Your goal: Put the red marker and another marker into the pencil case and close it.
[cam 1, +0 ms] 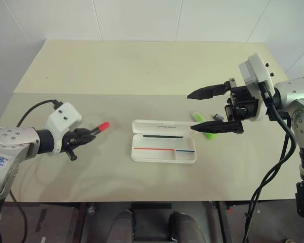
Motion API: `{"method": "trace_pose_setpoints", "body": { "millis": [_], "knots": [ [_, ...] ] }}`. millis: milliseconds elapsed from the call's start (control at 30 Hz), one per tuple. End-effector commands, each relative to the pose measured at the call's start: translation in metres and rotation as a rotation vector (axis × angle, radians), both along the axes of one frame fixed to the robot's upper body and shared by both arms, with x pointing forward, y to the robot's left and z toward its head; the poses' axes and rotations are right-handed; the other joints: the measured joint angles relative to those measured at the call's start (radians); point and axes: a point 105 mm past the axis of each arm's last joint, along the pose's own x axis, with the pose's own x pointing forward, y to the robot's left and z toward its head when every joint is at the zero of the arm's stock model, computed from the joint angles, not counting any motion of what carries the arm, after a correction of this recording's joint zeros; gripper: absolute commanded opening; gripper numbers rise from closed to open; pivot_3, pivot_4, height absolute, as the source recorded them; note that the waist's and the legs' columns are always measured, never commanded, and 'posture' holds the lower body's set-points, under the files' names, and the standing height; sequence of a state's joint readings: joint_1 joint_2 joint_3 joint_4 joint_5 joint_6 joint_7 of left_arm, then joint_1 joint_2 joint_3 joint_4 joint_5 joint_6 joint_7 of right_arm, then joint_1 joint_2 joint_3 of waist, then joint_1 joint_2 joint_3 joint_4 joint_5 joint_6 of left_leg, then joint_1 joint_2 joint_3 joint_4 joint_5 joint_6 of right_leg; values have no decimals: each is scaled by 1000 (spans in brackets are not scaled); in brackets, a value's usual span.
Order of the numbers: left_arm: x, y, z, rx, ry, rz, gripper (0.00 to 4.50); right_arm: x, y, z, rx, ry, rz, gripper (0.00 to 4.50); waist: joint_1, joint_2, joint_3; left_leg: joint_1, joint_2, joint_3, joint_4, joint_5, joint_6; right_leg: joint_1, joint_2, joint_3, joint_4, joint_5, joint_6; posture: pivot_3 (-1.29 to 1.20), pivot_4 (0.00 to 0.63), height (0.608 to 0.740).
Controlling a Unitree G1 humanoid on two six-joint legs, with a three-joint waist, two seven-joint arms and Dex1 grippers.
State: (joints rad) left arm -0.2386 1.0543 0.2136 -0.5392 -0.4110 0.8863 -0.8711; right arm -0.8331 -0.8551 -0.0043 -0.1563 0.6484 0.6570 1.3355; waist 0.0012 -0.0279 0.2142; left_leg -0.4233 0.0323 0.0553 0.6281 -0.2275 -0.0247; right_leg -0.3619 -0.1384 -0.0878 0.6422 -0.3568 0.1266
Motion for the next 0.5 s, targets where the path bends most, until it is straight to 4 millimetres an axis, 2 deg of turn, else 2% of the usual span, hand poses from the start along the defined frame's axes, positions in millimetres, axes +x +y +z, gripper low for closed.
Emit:
{"method": "trace_pose_setpoints", "body": {
  "millis": [33, 100, 233, 367, 500],
  "knots": [
    [-18, -31, 4, 28, -41, -229, 599, -7, -2, 12, -2, -51, 5, 4500, 2, 0, 0, 0, 0, 1, 0, -1, 1, 0, 0, 1, 0, 0, 0, 0, 150, 740],
    [-22, -51, 2, 17, -54, -340, 599, -13, -5, 9, -23, -38, 23, 4500, 4, 0, 0, 0, 0, 2, 0, -2, 1, 0, 0, 2, -1, 0, 0, 0, 150, 740],
    [-19, -80, 0, 28, -114, -482, 599, -18, -16, 1, -63, -19, 25, 4500, 6, 0, 0, 0, 0, 3, 2, -2, 2, 0, 1, 3, 1, 0, 0, 0, 150, 740],
    [-4, -108, -2, 56, -166, -583, 599, -19, -19, -1, -72, -16, 9, 4500, 13, 1, 0, 2, 1, 5, 4, -2, 2, 0, 2, 5, 2, 0, 1, 0, 150, 740],
    [19, -136, -14, 130, -197, -618, 599, -22, -21, -3, -70, -14, -1, 4500, 18, 1, 0, 1, 1, 7, 4, -3, 3, -1, 3, 8, 3, 0, 1, 0, 150, 740]
  ]
}}
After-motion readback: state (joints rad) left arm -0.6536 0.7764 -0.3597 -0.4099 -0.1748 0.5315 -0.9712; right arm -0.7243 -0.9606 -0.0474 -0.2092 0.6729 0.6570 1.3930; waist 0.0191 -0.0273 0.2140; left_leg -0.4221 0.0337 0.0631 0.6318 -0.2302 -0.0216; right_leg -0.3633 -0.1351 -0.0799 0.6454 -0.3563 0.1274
